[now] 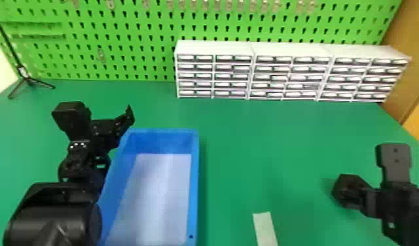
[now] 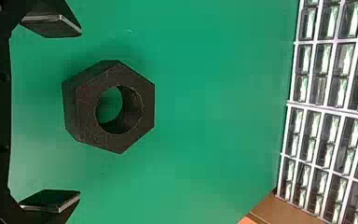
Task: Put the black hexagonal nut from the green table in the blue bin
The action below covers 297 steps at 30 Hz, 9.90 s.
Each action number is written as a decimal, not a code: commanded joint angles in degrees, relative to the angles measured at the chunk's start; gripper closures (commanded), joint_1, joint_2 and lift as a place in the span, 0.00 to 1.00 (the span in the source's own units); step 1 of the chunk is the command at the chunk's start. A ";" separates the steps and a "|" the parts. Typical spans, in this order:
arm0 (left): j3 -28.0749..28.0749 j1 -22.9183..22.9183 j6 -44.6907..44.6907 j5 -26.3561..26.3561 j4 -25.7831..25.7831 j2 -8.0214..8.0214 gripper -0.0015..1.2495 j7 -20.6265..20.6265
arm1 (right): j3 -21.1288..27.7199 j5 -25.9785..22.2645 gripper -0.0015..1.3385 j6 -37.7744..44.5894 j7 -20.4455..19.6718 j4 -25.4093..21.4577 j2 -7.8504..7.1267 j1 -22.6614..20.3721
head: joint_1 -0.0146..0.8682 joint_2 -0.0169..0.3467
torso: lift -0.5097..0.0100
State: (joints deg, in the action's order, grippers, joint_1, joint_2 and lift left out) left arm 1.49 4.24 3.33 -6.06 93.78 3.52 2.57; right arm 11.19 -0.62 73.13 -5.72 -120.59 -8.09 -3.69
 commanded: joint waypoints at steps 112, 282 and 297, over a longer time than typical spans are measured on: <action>-0.44 0.59 0.01 0.00 -0.09 -0.01 0.13 0.07 | -0.29 6.59 0.50 4.83 22.86 32.26 -10.46 20.66 | 0.79 0.12 | 0.80; 0.88 0.51 0.80 -0.09 0.79 0.61 0.13 0.07 | -59.09 -22.32 0.08 -24.79 31.48 34.90 -2.64 44.21 | 0.79 0.12 | 0.80; 1.06 0.24 0.80 -0.18 1.05 0.61 0.13 -0.02 | -44.59 -18.63 0.08 -25.66 32.00 32.08 -1.76 39.64 | 0.79 0.12 | 0.80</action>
State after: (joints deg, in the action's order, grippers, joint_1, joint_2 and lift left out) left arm 2.46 4.59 4.13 -6.24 94.73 4.16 2.61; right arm -38.48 -21.66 47.64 25.97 -87.38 -10.29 37.51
